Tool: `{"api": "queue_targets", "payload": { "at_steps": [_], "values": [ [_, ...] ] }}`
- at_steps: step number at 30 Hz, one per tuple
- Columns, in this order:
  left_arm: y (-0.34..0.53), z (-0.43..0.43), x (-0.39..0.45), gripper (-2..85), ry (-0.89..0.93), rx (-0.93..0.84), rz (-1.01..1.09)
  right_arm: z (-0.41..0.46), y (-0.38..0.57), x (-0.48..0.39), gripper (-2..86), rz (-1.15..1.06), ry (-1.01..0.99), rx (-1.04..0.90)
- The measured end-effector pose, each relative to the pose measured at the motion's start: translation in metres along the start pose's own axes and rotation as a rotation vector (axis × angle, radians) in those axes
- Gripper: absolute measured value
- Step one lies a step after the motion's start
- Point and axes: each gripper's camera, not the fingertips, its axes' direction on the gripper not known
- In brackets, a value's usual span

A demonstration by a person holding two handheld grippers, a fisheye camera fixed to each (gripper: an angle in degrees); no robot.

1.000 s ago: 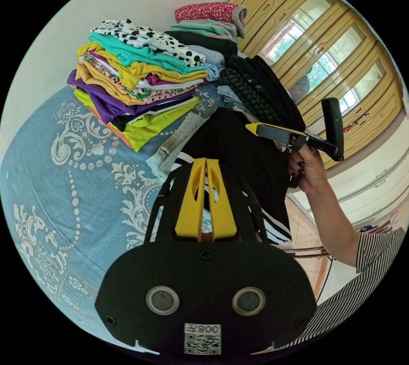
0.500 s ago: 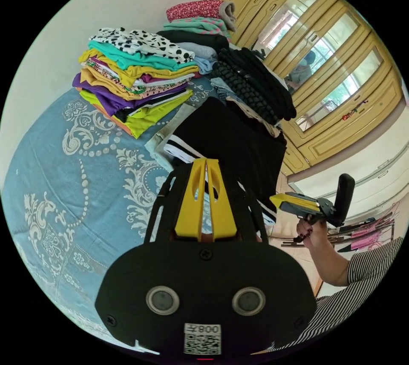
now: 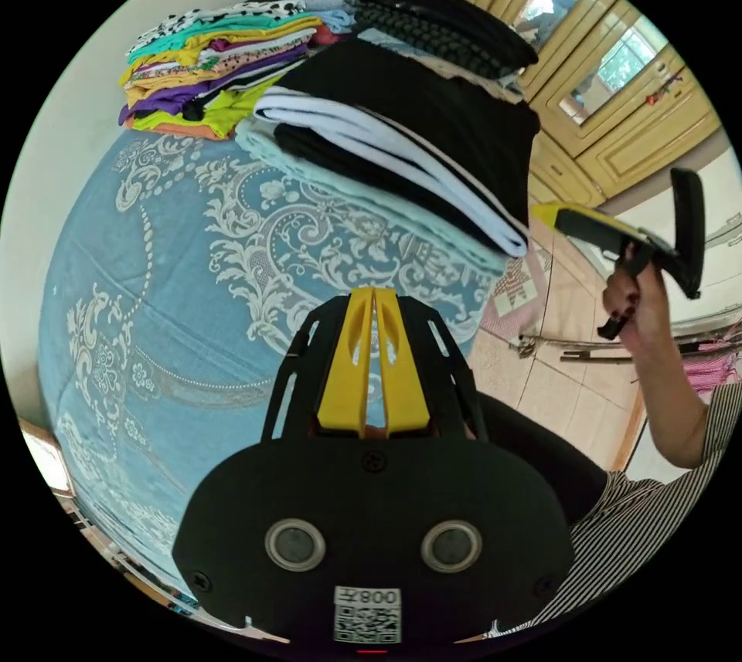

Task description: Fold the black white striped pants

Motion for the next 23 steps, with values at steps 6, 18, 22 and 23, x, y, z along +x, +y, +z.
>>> {"api": "queue_targets", "payload": {
  "at_steps": [6,18,22,23],
  "values": [
    [0.027,0.030,0.015,0.1,-0.013,-0.070,0.000,-0.034,-0.004,0.006,0.6,0.005,0.003,0.113],
    [0.085,0.031,0.031,0.3,-0.058,-0.012,-0.026,-0.074,-0.169,-0.004,8.8,-0.183,0.351,0.332],
    [0.107,0.031,0.032,0.3,-0.071,-0.002,-0.060,-0.057,-0.230,-0.017,10.7,-0.224,0.433,0.320],
    [0.114,0.031,0.031,0.3,-0.069,0.002,-0.062,-0.049,-0.244,-0.021,11.1,-0.230,0.441,0.301]
  ]
}}
